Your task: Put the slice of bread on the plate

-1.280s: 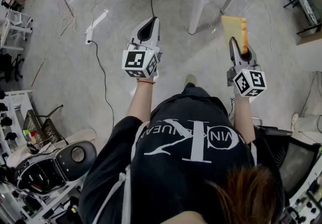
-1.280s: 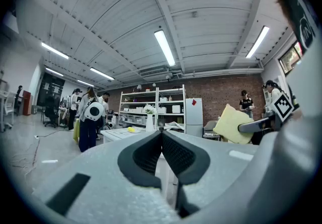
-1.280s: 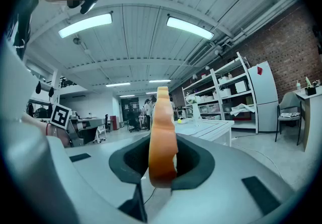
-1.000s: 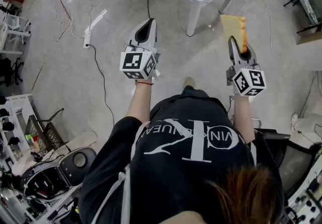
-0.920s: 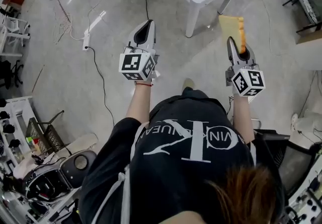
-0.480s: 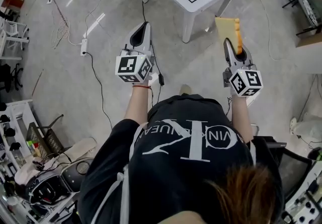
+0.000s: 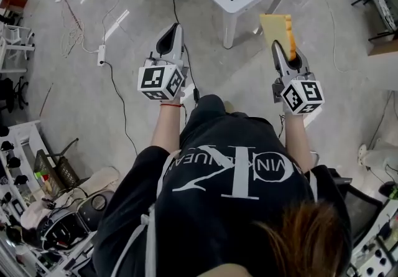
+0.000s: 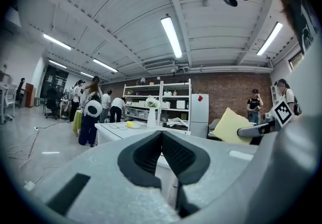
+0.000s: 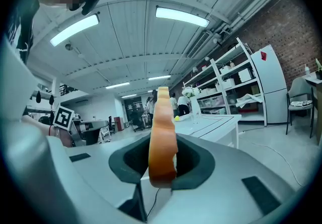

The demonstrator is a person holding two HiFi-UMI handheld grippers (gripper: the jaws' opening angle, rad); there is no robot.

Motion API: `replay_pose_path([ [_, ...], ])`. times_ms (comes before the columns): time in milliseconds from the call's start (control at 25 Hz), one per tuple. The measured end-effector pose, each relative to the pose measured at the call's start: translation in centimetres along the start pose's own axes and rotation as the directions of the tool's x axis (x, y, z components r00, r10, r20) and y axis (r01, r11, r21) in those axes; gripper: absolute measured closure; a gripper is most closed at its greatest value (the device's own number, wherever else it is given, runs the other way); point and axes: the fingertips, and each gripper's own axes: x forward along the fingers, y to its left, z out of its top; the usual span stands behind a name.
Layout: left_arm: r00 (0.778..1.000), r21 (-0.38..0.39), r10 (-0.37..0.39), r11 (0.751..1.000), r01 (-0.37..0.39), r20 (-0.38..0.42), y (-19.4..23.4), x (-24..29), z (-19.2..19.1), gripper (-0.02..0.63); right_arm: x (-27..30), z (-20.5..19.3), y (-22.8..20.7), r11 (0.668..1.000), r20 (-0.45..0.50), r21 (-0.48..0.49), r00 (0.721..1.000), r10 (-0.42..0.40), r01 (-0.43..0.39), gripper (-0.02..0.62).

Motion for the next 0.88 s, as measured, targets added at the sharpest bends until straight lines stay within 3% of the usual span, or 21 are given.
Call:
replay_pose_path([
  [400, 0.999, 0.003, -0.018, 1.0, 0.018, -0.034, 0.4, 2.8, -0.7, 0.595, 1.7, -0.2, -1.9, 1.0, -0.011, 0.025, 1.0, -0.006, 0.006, 0.5],
  [880, 0.991, -0.006, -0.128, 0.992, 0.128, -0.041, 1.6, 13.8, 0.1, 0.595, 7.9, 2.2, -6.7, 0.997, 0.003, 0.048, 0.998, -0.056, 0.056, 0.499],
])
